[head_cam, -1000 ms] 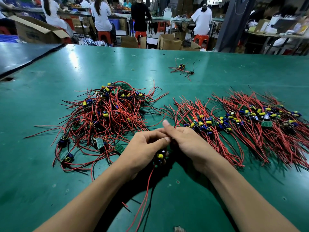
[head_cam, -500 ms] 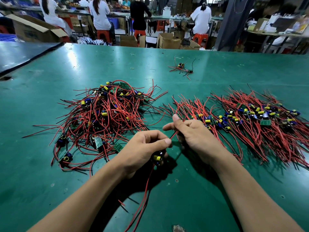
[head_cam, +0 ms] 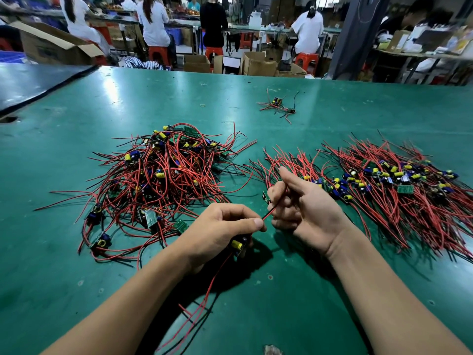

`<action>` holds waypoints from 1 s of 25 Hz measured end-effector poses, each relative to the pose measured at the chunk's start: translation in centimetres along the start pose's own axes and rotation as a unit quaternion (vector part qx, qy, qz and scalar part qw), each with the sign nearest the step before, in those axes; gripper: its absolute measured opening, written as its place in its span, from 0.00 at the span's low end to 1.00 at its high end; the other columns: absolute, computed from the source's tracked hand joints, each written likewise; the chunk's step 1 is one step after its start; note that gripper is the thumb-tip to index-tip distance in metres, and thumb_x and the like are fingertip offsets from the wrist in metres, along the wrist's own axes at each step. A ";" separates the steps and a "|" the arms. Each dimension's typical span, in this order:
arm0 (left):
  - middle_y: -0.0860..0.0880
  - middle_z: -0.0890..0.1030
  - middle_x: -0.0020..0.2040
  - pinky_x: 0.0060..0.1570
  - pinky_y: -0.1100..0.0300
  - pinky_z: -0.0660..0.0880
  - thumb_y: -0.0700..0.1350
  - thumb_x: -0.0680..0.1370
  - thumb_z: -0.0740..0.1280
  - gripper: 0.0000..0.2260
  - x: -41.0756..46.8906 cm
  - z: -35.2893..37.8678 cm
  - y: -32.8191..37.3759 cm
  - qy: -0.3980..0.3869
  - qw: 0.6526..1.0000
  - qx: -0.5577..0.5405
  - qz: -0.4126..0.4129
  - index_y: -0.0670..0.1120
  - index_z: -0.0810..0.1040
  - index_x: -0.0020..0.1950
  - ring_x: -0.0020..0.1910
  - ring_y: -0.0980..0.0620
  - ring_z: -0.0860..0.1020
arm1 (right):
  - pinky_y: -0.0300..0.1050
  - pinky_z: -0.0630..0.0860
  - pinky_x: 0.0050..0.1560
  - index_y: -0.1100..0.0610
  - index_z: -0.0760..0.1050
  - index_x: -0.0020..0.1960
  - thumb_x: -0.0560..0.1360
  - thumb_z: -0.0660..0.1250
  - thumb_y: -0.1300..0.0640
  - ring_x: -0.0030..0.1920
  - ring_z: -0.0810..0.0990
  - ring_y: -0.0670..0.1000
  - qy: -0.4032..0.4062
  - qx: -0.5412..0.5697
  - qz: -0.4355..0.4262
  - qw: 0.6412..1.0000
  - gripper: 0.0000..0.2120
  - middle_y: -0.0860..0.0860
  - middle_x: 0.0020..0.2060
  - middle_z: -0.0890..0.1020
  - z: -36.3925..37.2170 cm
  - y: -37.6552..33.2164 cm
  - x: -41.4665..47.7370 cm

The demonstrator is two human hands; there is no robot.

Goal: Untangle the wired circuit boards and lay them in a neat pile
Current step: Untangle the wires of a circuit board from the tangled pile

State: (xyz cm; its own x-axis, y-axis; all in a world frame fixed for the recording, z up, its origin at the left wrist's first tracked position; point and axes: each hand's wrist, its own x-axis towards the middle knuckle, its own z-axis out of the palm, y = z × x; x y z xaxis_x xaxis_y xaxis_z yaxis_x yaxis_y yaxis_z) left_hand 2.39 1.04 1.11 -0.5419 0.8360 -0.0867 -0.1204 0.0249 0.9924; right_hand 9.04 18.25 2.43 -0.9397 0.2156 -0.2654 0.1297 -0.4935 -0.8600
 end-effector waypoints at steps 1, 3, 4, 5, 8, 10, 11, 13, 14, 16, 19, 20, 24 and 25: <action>0.50 0.75 0.27 0.25 0.66 0.70 0.39 0.76 0.69 0.05 0.0 0.0 -0.1 0.006 1.000 -0.002 0.000 0.39 0.81 0.42 0.25 0.56 0.73 | 0.36 0.51 0.23 0.56 0.82 0.32 0.77 0.61 0.38 0.20 0.57 0.42 0.025 -0.033 -0.009 0.999 0.27 0.47 0.27 0.62 0.2 0.3 0.2; 0.50 0.75 0.28 0.26 0.66 0.70 0.40 0.76 0.69 0.04 0.1 0.0 -0.2 0.024 1.000 -0.005 0.003 0.40 0.82 0.42 0.25 0.56 0.73 | 0.35 0.54 0.21 0.56 0.86 0.41 0.77 0.59 0.34 0.21 0.58 0.42 0.063 -0.110 -0.035 0.991 0.28 0.46 0.27 0.64 0.6 1.1 0.6; 0.49 0.76 0.29 0.26 0.66 0.70 0.40 0.76 0.69 0.05 0.2 0.1 -0.3 0.033 0.999 -0.009 0.007 0.40 0.82 0.42 0.25 0.56 0.73 | 0.35 0.57 0.21 0.55 0.87 0.44 0.75 0.60 0.33 0.22 0.60 0.42 0.067 -0.142 -0.048 0.986 0.28 0.46 0.28 0.65 0.8 1.5 0.7; 0.48 0.78 0.31 0.27 0.65 0.71 0.39 0.76 0.69 0.05 0.3 0.2 -0.3 0.042 0.999 -0.020 0.012 0.40 0.81 0.42 0.26 0.56 0.74 | 0.35 0.61 0.22 0.54 0.87 0.46 0.74 0.61 0.32 0.22 0.64 0.43 0.058 -0.169 -0.058 0.982 0.28 0.46 0.28 0.69 1.0 2.0 0.7; 0.45 0.79 0.39 0.27 0.64 0.73 0.38 0.78 0.67 0.06 0.4 0.3 -0.3 0.070 0.995 -0.069 0.013 0.40 0.80 0.41 0.27 0.55 0.75 | 0.37 0.75 0.29 0.52 0.86 0.48 0.76 0.64 0.36 0.29 0.81 0.47 0.002 -0.234 -0.075 0.969 0.22 0.52 0.32 0.84 1.5 2.9 0.4; 0.44 0.78 0.41 0.29 0.63 0.73 0.38 0.78 0.67 0.08 0.4 0.2 -0.1 0.072 0.995 -0.066 0.008 0.41 0.80 0.39 0.28 0.54 0.75 | 0.38 0.77 0.30 0.52 0.86 0.46 0.78 0.64 0.38 0.31 0.82 0.49 -0.004 -0.247 -0.079 0.966 0.19 0.57 0.33 0.85 1.6 2.9 0.2; 0.43 0.79 0.43 0.31 0.62 0.72 0.38 0.78 0.67 0.08 0.3 0.2 -0.1 0.064 0.996 -0.057 0.005 0.42 0.80 0.39 0.29 0.54 0.75 | 0.39 0.77 0.31 0.52 0.86 0.44 0.78 0.64 0.39 0.31 0.82 0.50 0.002 -0.253 -0.088 0.963 0.19 0.58 0.34 0.85 1.5 2.8 0.2; 0.42 0.80 0.40 0.31 0.63 0.70 0.39 0.78 0.67 0.08 0.2 0.1 0.0 0.041 0.998 -0.044 0.000 0.42 0.80 0.39 0.29 0.53 0.73 | 0.41 0.76 0.34 0.51 0.86 0.41 0.79 0.64 0.39 0.31 0.81 0.47 0.040 -0.291 -0.123 0.948 0.20 0.51 0.33 0.85 1.1 2.7 0.5; 0.43 0.79 0.35 0.30 0.64 0.70 0.40 0.77 0.67 0.07 0.2 0.0 0.0 0.031 0.999 -0.041 -0.003 0.42 0.80 0.39 0.28 0.53 0.72 | 0.39 0.73 0.34 0.52 0.86 0.43 0.79 0.63 0.39 0.30 0.78 0.43 0.064 -0.311 -0.141 0.938 0.20 0.46 0.29 0.83 0.9 2.5 0.6; 0.46 0.77 0.30 0.28 0.66 0.70 0.42 0.76 0.69 0.06 0.0 -0.1 0.1 0.011 0.999 -0.036 -0.008 0.43 0.81 0.39 0.27 0.54 0.72 | 0.31 0.66 0.29 0.54 0.86 0.46 0.80 0.63 0.40 0.24 0.71 0.39 0.097 -0.323 -0.171 0.926 0.21 0.42 0.21 0.74 0.2 2.3 0.8; 0.46 0.77 0.29 0.28 0.65 0.71 0.45 0.72 0.70 0.06 -0.1 -0.2 0.1 -0.019 0.999 -0.024 -0.009 0.44 0.81 0.39 0.26 0.54 0.73 | 0.34 0.62 0.25 0.53 0.86 0.47 0.79 0.64 0.39 0.23 0.64 0.45 0.112 -0.306 -0.186 0.927 0.20 0.56 0.23 0.66 -0.8 1.8 0.9; 0.46 0.77 0.29 0.28 0.65 0.71 0.46 0.72 0.70 0.06 -0.1 -0.2 0.2 -0.026 0.999 -0.023 -0.009 0.43 0.81 0.39 0.26 0.55 0.74 | 0.36 0.61 0.25 0.52 0.86 0.47 0.78 0.64 0.38 0.23 0.62 0.47 0.108 -0.295 -0.186 0.931 0.20 0.56 0.25 0.64 -1.0 1.8 1.0; 0.46 0.75 0.29 0.28 0.65 0.71 0.45 0.72 0.70 0.06 0.0 -0.7 0.2 -0.052 0.999 -0.011 -0.007 0.43 0.82 0.39 0.26 0.56 0.75 | 0.35 0.57 0.23 0.54 0.86 0.47 0.75 0.68 0.35 0.21 0.58 0.48 0.109 -0.234 -0.193 0.947 0.22 0.53 0.22 0.61 -0.8 2.0 1.3; 0.46 0.75 0.29 0.28 0.65 0.71 0.45 0.72 0.70 0.06 0.0 -0.8 0.1 -0.055 0.998 -0.009 -0.005 0.43 0.82 0.40 0.27 0.56 0.75 | 0.34 0.58 0.23 0.54 0.86 0.46 0.74 0.69 0.35 0.20 0.57 0.48 0.117 -0.222 -0.200 0.947 0.23 0.53 0.22 0.60 -0.8 2.1 1.4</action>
State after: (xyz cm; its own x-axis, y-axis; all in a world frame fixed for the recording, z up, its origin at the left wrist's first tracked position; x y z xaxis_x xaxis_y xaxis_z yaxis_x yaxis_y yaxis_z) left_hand 1.67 0.61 1.16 -0.4468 0.8905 -0.0860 -0.1411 0.0248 0.9897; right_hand 8.26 18.23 -0.09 -0.8529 0.5167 0.0754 -0.0529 0.0583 -0.9969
